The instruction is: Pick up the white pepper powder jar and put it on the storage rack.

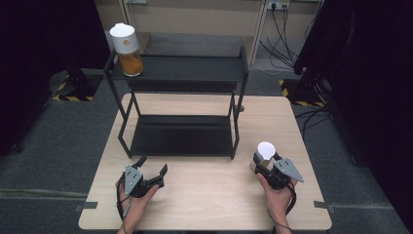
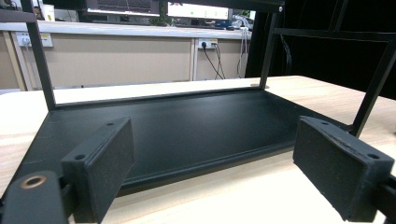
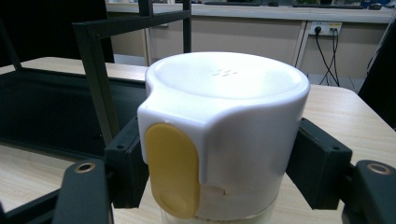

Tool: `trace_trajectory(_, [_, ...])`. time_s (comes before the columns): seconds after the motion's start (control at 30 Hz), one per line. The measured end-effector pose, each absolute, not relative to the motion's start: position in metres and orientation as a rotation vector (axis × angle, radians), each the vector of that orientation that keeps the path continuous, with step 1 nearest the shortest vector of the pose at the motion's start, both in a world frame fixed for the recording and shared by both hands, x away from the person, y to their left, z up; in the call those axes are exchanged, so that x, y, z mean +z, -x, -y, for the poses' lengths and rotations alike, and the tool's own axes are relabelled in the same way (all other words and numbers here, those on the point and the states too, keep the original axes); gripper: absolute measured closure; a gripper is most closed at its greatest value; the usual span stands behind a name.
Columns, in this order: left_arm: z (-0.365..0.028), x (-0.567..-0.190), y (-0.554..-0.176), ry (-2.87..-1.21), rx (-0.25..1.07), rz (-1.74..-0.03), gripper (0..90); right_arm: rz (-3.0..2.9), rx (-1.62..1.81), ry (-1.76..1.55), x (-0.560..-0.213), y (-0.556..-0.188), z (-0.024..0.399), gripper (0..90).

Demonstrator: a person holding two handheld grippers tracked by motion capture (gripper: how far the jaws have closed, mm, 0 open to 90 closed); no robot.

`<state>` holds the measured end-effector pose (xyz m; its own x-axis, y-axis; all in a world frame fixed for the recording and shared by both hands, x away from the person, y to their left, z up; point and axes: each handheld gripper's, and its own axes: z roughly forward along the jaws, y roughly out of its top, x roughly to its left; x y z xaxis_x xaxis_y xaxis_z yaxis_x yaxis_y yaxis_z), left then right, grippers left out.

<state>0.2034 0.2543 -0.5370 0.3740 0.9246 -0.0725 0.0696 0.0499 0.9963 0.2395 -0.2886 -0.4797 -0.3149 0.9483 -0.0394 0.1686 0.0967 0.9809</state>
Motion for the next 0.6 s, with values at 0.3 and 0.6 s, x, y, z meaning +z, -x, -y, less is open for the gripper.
trace_trajectory(0.3, [-0.254, -0.537, -0.203, -1.364, 0.849, -0.99, 12.4, -1.606, 1.321, -1.113, -0.481, -0.232, 0.289, 30.8])
trace_trajectory(0.6, [-0.254, -0.537, -0.203, -1.366, 0.851, -0.987, 12.4, -1.58, 1.374, -1.057, -0.47, -0.22, 0.287, 30.8])
